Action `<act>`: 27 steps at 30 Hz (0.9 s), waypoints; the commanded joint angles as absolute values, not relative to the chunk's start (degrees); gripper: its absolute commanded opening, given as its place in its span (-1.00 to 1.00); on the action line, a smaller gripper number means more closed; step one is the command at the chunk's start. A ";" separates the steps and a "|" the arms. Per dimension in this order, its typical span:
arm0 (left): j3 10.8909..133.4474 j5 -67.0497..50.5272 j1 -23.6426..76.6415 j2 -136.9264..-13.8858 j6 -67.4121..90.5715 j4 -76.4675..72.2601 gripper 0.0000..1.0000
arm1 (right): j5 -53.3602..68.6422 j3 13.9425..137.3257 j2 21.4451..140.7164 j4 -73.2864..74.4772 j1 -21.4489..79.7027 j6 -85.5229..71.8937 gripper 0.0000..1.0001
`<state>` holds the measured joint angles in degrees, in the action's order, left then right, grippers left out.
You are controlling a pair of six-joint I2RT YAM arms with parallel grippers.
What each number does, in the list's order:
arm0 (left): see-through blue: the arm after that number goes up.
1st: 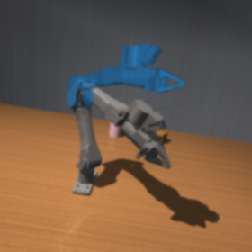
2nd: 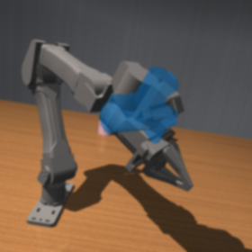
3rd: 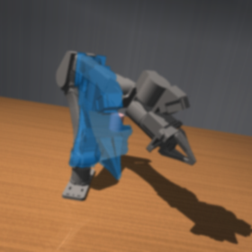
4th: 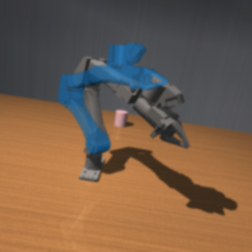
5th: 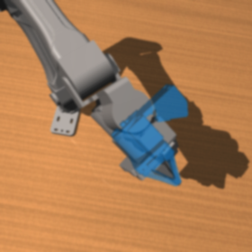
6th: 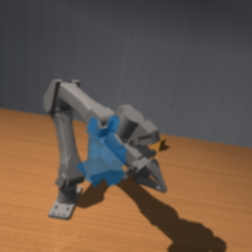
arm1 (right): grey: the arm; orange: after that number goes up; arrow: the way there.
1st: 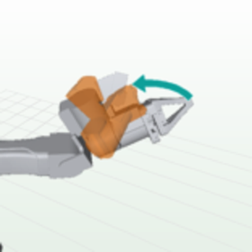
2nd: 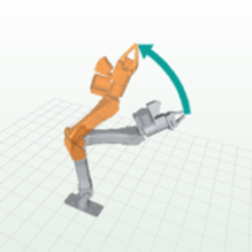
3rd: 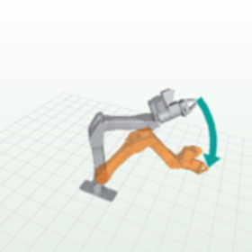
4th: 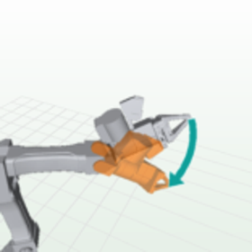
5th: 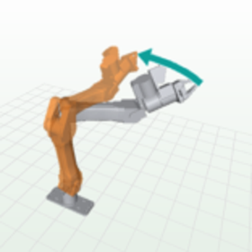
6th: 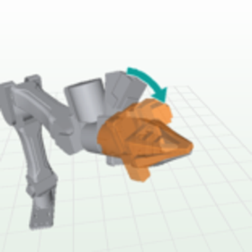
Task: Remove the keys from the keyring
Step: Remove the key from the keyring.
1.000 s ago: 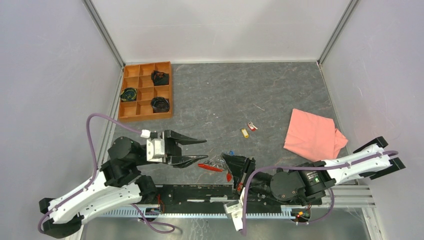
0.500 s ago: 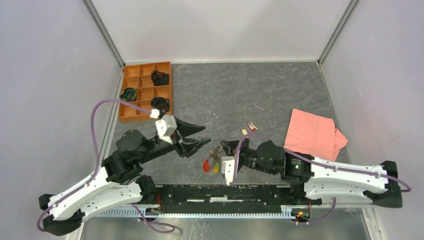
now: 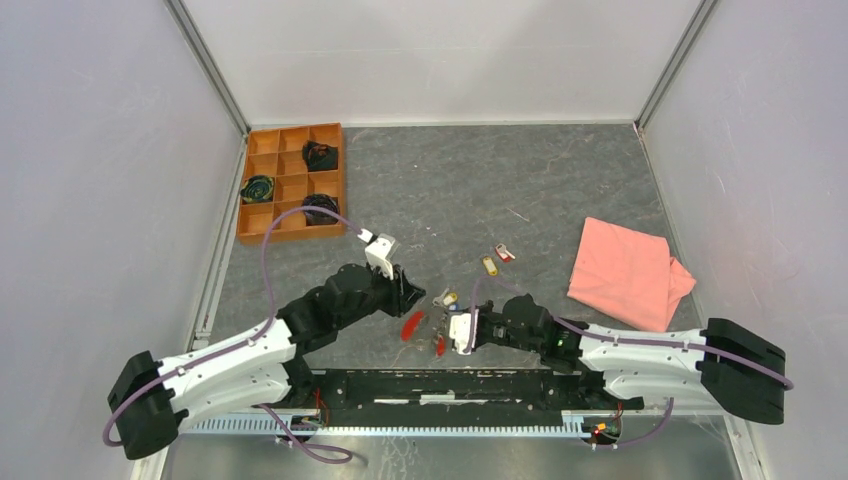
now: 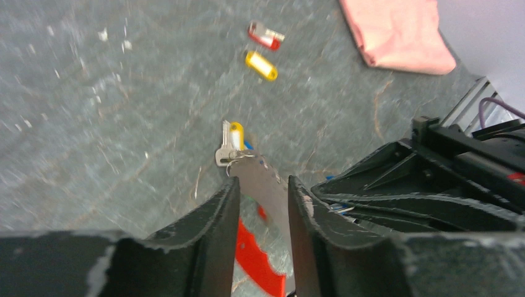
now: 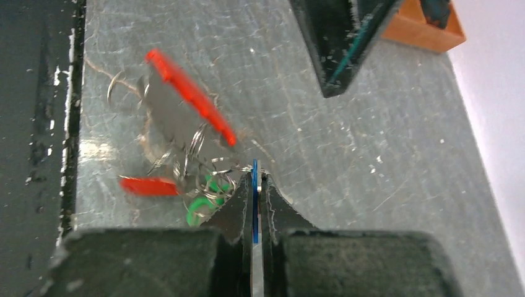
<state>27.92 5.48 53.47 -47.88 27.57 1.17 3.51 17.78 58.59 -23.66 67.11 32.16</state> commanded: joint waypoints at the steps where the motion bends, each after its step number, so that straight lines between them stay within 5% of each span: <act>1: 22.74 1.55 53.26 -49.33 33.91 -12.24 -0.33 | 3.10 13.19 59.30 -37.87 67.18 24.91 -1.00; 6: 18.52 -2.25 53.51 -52.16 34.34 -19.74 -0.45 | 1.90 10.40 59.63 -40.54 67.20 22.04 -0.99; 27: 3.60 -3.68 59.41 -61.90 7.96 -58.33 -0.35 | 0.89 7.85 55.47 -38.51 67.22 27.34 -1.00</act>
